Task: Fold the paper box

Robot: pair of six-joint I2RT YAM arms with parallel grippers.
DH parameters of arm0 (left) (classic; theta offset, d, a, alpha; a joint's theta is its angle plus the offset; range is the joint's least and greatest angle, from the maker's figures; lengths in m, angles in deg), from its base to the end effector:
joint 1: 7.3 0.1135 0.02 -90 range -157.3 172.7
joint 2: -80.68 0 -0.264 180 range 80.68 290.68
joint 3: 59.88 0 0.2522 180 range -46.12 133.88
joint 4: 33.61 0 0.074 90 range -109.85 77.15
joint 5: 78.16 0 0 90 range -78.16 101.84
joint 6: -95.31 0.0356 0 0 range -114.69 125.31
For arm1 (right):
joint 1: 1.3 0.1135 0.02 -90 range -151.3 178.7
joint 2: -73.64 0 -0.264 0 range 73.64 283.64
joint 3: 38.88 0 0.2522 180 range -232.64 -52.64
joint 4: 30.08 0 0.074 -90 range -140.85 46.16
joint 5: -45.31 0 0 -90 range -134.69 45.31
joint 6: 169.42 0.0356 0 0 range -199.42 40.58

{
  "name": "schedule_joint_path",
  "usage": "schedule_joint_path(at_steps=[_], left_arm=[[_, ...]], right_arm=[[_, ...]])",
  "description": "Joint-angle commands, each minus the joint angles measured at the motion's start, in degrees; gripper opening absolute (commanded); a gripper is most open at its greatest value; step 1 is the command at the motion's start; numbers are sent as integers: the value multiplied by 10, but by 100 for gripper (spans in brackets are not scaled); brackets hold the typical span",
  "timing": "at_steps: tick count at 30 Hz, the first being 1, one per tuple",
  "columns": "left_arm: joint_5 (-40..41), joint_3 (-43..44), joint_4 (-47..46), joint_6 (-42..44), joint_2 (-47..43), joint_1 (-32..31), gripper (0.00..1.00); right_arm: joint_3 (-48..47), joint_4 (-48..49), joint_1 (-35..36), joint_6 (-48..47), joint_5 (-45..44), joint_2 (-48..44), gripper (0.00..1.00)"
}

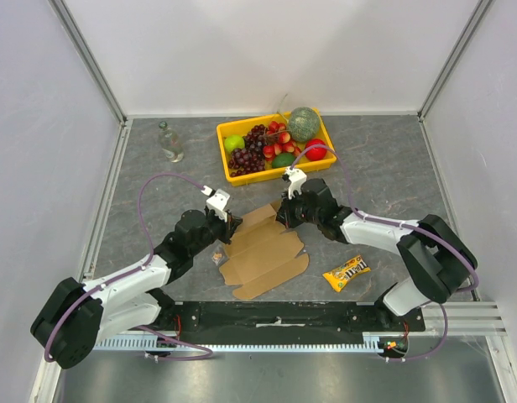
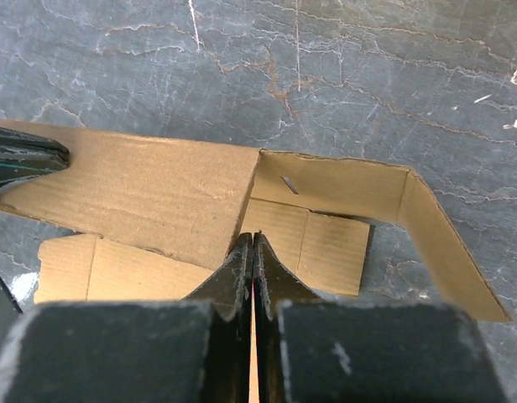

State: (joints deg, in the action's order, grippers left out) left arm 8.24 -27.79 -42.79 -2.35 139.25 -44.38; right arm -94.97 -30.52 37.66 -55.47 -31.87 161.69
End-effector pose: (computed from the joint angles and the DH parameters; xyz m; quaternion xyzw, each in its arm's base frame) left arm 0.1683 -0.1300 0.1937 0.2224 0.7739 -0.2489 0.5382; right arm 0.2414 0.2053 0.1856 -0.1671 0.8563 0.3333 0.3573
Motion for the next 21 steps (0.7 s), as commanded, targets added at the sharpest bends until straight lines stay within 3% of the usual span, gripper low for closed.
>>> schedule_joint_path(at_steps=[1,11,21], left_arm=[[-15,-4,-33,-16,7,0,2],[-30,-5,-40,-17,14,-1,2],[-36,-7,-46,-17,15,-3,2]], right_arm=[[11,63,-2,51,19,8,0],[50,142,-18,159,30,13,0],[87,281,-28,283,82,41,0]])
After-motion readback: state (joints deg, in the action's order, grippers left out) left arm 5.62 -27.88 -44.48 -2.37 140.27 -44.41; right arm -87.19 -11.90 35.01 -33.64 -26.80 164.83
